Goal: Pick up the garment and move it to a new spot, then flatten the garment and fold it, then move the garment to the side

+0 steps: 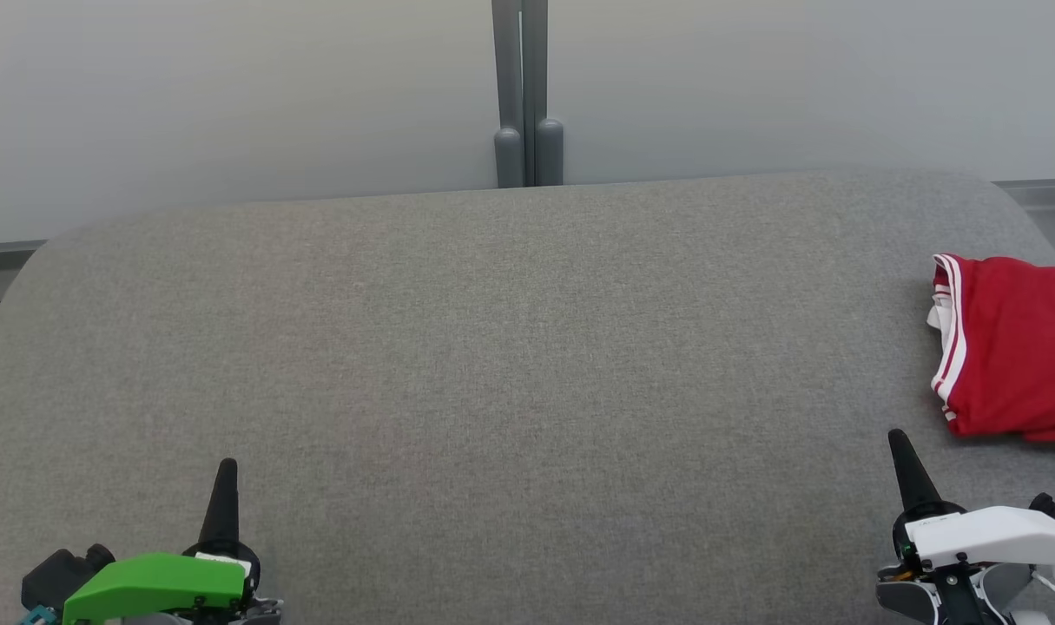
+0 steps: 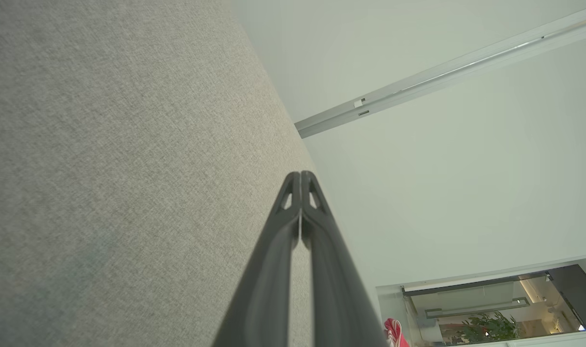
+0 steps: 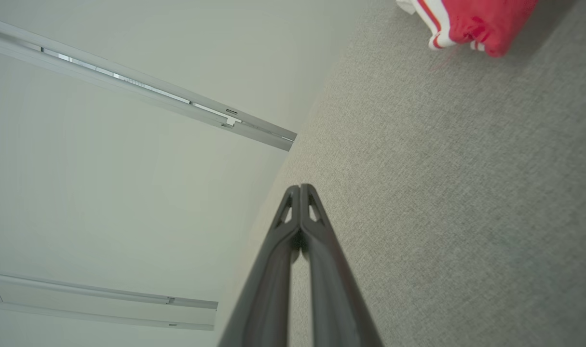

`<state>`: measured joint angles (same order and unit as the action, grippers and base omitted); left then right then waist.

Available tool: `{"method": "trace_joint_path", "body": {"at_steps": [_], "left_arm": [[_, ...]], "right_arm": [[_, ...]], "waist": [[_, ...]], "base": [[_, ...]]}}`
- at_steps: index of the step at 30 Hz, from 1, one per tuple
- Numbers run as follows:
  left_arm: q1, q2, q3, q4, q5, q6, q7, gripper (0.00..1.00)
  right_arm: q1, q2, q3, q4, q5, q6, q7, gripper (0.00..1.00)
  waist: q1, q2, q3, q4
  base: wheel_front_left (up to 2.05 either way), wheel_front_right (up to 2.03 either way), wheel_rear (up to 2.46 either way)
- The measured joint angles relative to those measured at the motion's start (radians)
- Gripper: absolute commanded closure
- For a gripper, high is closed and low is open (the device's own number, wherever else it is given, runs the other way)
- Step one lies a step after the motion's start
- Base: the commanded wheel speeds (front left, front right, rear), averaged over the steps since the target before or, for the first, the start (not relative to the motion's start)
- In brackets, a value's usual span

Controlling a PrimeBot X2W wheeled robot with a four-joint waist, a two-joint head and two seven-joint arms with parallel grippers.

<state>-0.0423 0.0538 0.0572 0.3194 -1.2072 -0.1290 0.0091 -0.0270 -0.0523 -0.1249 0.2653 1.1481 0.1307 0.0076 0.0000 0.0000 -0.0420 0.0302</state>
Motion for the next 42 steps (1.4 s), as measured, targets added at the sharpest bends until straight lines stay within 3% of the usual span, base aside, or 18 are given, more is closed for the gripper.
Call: {"method": "trace_joint_path", "body": {"at_steps": [42], "left_arm": [[-0.052,-0.003,0.044,-0.059,-0.342,0.000,0.091,1.00]], "right_arm": [[-0.061,0.002,0.006,-0.018,0.389,0.000,0.089,1.00]], "waist": [[0.0000,0.0001,0.037,-0.025]], "base": [[0.00,0.00,0.00]]}}
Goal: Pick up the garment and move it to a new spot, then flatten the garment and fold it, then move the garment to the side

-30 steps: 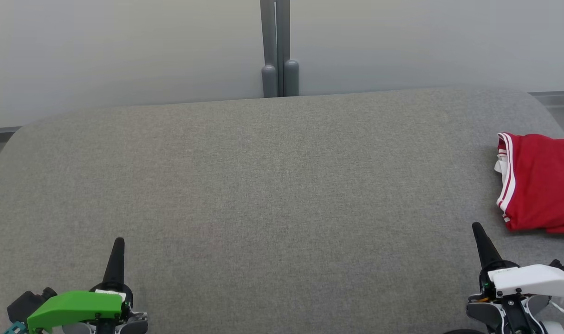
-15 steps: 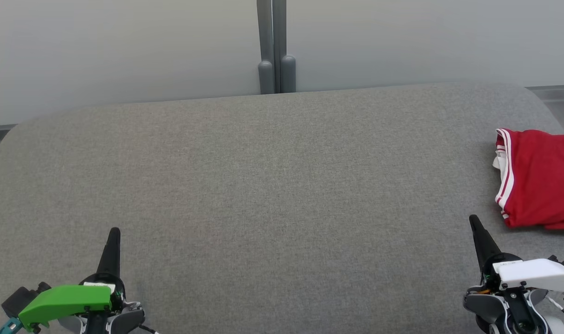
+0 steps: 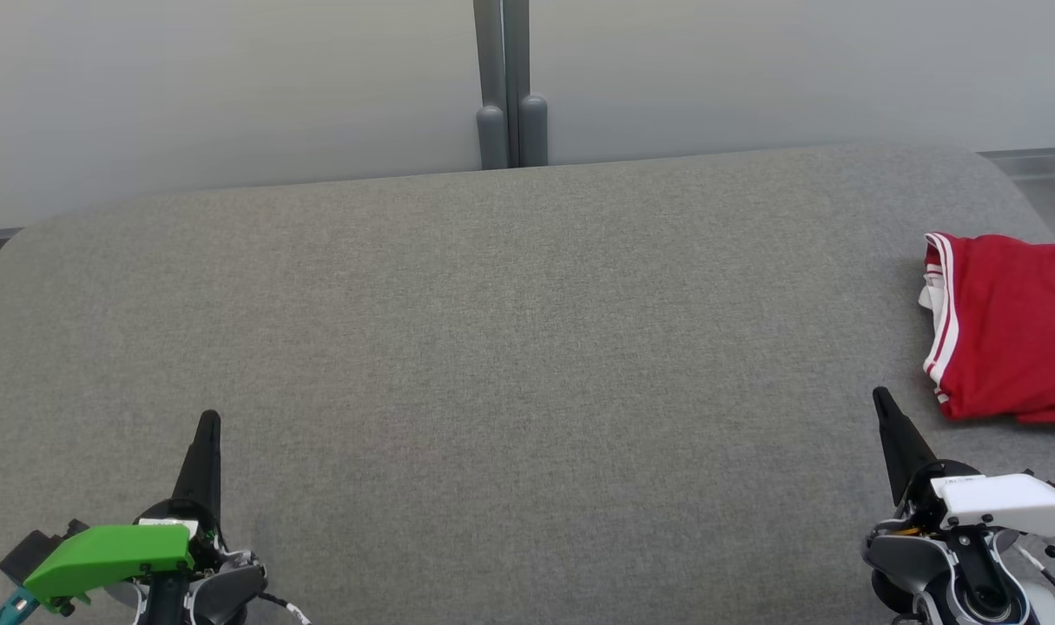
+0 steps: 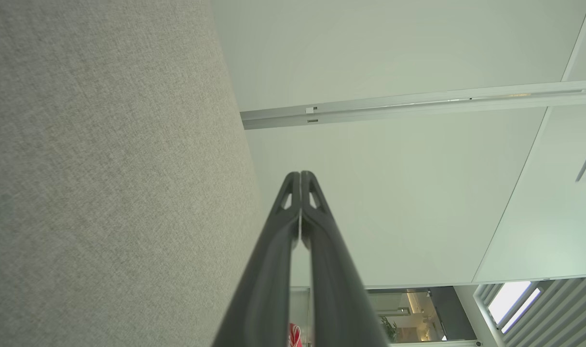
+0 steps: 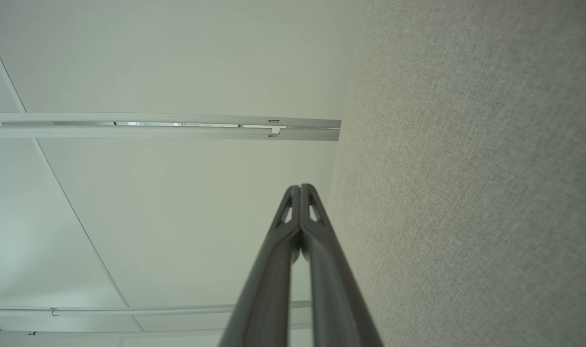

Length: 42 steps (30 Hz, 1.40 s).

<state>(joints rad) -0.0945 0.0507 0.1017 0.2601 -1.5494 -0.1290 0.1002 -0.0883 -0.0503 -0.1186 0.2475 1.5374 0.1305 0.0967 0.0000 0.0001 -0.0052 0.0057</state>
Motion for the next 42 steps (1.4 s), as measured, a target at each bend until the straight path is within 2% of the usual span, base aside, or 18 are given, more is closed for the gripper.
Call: {"method": "trace_joint_path", "body": {"at_steps": [11,42], "left_arm": [[-0.010,-0.001,0.009,-0.011,-0.062,0.000,0.014,1.00],[-0.011,-0.001,0.009,-0.011,-0.062,0.000,0.014,1.00]], "right_arm": [[-0.012,0.000,0.001,-0.004,0.072,0.000,0.017,1.00],[-0.015,0.001,0.001,-0.005,0.072,0.000,0.017,1.00]], "waist": [[0.0000,0.0000,0.008,-0.006],[0.0000,0.0000,0.008,-0.006]], "base": [[0.00,0.00,0.00],[0.00,0.00,0.00]]}}
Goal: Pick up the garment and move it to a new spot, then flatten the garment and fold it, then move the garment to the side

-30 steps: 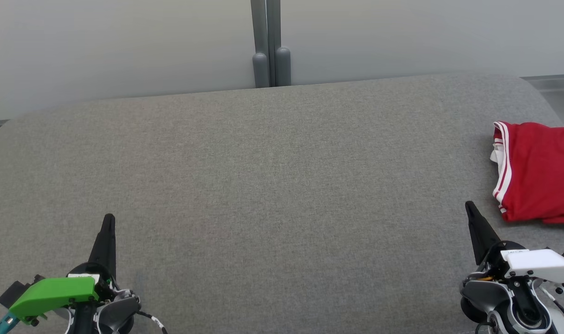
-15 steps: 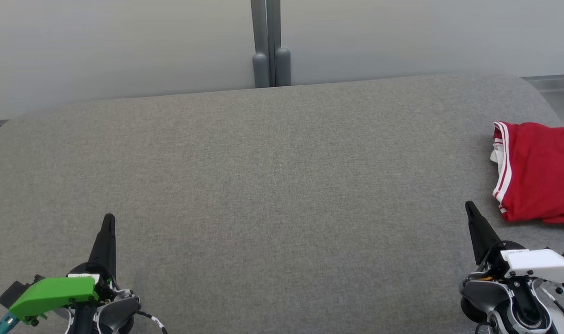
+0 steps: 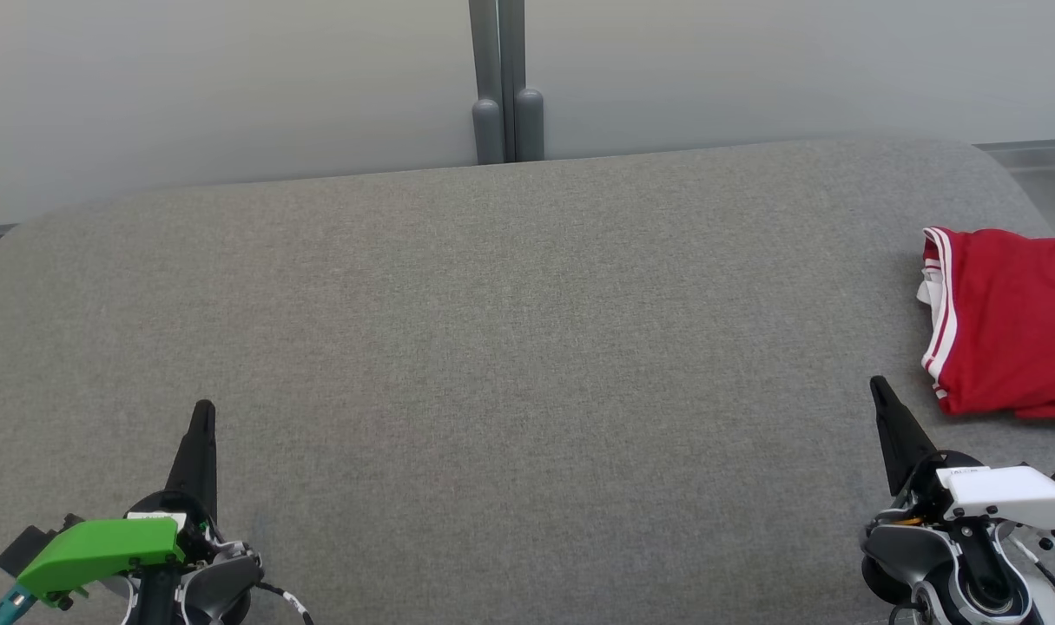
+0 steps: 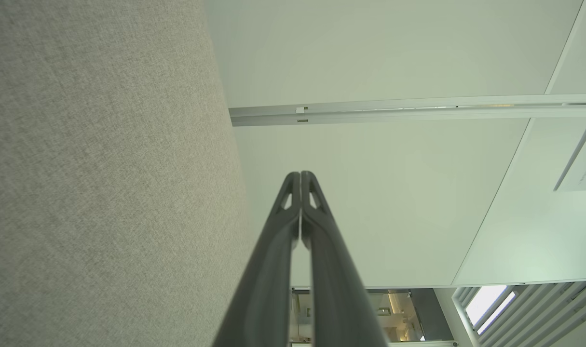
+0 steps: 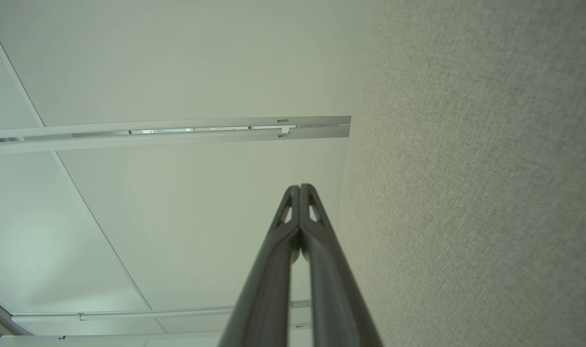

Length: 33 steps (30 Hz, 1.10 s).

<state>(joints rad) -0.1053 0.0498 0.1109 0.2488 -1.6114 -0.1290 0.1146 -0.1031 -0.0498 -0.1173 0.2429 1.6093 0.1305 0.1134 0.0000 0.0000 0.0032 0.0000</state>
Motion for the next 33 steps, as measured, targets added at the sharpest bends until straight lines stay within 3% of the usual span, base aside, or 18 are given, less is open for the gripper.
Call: {"method": "trace_joint_path", "body": {"at_steps": [33], "left_arm": [[0.000,0.000,0.000,0.000,0.000,0.000,0.000,1.00]], "right_arm": [[0.000,0.000,0.000,0.000,0.000,0.000,0.000,1.00]], "waist": [[0.0000,0.0000,0.000,0.000]], "base": [[0.00,0.00,0.00]]}}
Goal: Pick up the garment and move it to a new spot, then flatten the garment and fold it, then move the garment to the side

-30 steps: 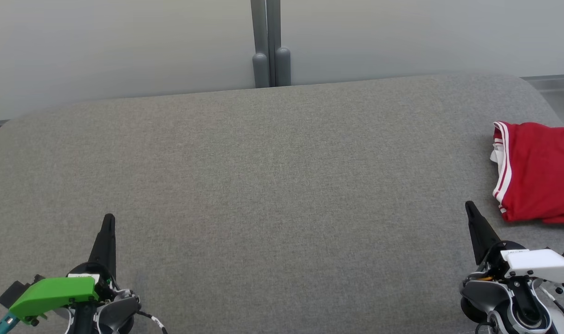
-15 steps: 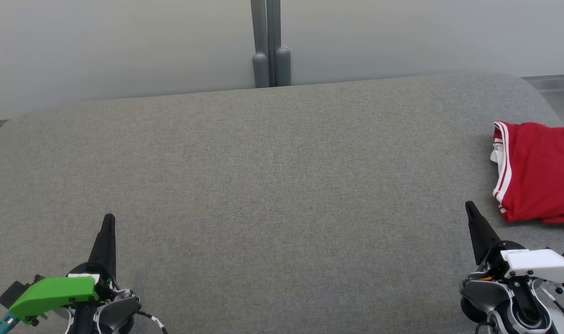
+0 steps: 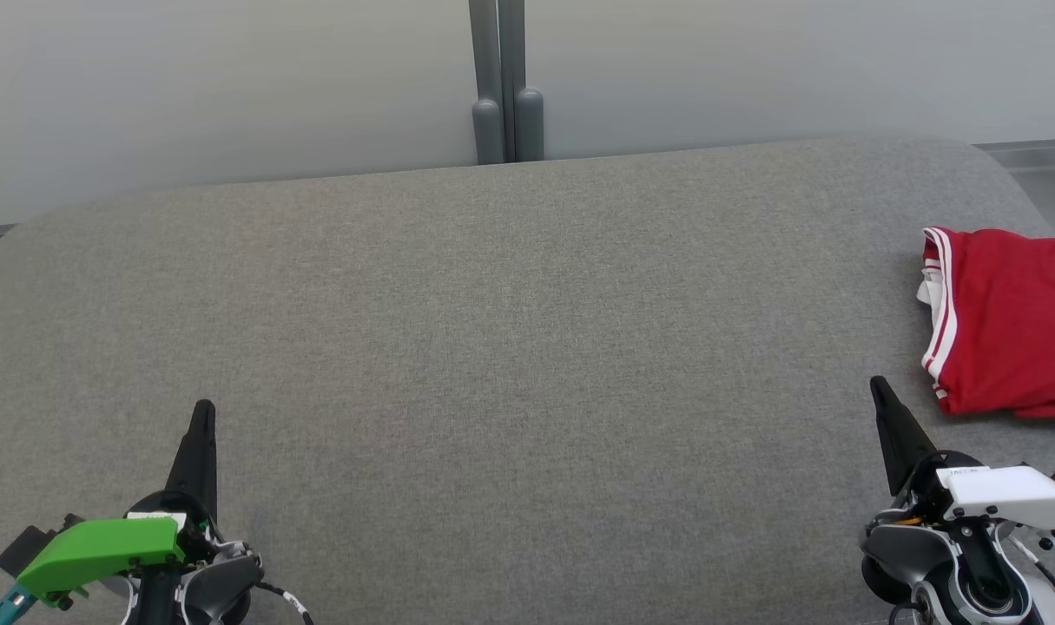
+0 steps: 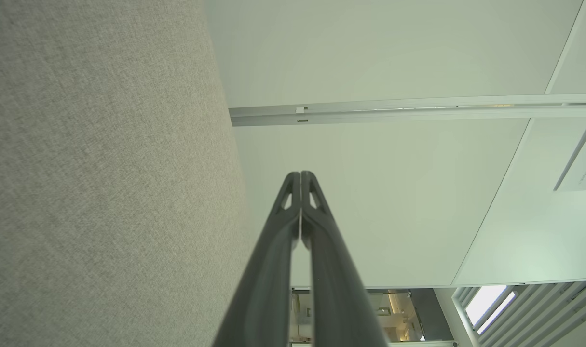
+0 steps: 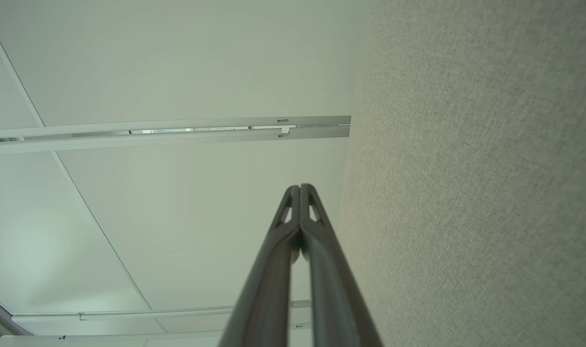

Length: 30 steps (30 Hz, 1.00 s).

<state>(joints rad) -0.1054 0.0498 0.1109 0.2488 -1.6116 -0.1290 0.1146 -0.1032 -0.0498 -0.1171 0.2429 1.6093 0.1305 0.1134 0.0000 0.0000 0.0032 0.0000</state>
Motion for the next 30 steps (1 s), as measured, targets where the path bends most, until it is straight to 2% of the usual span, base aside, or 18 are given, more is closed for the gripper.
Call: {"method": "trace_joint_path", "body": {"at_steps": [30], "left_arm": [[0.000,0.000,0.000,0.000,0.000,0.000,0.000,1.00]], "right_arm": [[0.000,0.000,0.000,0.000,0.000,0.000,0.000,1.00]], "waist": [[0.0000,0.0000,0.000,0.000]], "base": [[0.00,0.00,0.00]]}}
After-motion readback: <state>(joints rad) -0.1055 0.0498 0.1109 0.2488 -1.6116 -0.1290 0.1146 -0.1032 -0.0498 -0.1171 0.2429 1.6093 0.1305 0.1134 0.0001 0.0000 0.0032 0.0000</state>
